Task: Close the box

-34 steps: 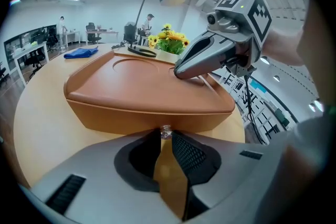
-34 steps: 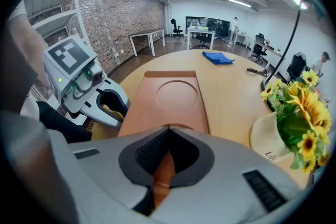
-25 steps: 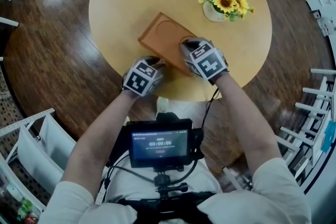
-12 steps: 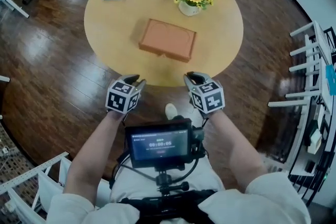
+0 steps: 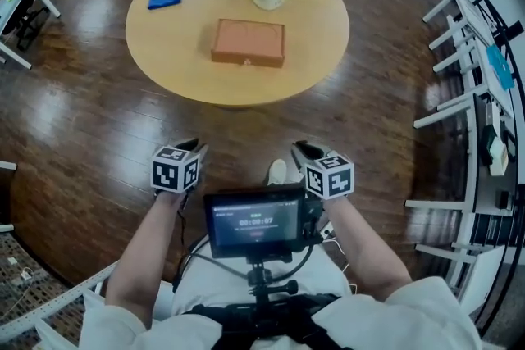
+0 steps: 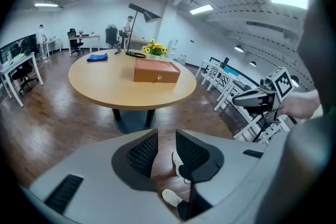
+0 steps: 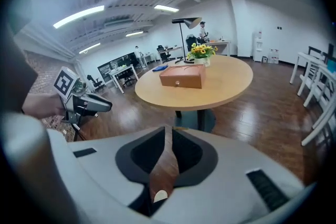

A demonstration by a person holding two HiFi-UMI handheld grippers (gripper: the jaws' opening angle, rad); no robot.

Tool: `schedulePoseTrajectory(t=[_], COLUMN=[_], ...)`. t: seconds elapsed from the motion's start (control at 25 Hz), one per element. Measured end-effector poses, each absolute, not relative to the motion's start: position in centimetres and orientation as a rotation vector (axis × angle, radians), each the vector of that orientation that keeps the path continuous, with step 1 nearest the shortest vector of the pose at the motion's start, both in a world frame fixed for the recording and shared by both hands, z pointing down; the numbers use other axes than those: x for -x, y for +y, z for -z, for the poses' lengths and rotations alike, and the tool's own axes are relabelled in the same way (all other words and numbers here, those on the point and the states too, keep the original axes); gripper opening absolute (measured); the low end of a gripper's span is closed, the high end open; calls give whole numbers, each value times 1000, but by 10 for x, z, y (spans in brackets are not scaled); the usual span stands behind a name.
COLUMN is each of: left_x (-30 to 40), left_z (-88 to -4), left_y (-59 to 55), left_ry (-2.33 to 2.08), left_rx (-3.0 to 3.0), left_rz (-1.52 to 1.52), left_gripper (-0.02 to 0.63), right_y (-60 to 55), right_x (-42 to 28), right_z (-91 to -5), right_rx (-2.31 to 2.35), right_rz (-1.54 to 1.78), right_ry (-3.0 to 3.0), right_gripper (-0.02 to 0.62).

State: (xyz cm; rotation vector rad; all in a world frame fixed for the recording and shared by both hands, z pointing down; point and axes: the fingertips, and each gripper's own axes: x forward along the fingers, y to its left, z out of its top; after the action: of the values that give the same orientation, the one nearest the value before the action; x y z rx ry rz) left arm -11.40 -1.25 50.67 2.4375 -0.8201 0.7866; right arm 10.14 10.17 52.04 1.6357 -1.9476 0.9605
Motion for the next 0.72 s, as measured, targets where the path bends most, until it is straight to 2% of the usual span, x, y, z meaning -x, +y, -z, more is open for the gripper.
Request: schedulePoseTrajectory(t=[0.72], left_x=[148], left_z=[-489], left_y=[27], left_ry=[-832], left_rx=[-2413], left_rz=[-768], left_gripper=[109], right_y=[160], right_x=[-79], right_z=[-503], right_rx=[-1654], right_rz=[-894], right_ry=[-1896], right_gripper=[41])
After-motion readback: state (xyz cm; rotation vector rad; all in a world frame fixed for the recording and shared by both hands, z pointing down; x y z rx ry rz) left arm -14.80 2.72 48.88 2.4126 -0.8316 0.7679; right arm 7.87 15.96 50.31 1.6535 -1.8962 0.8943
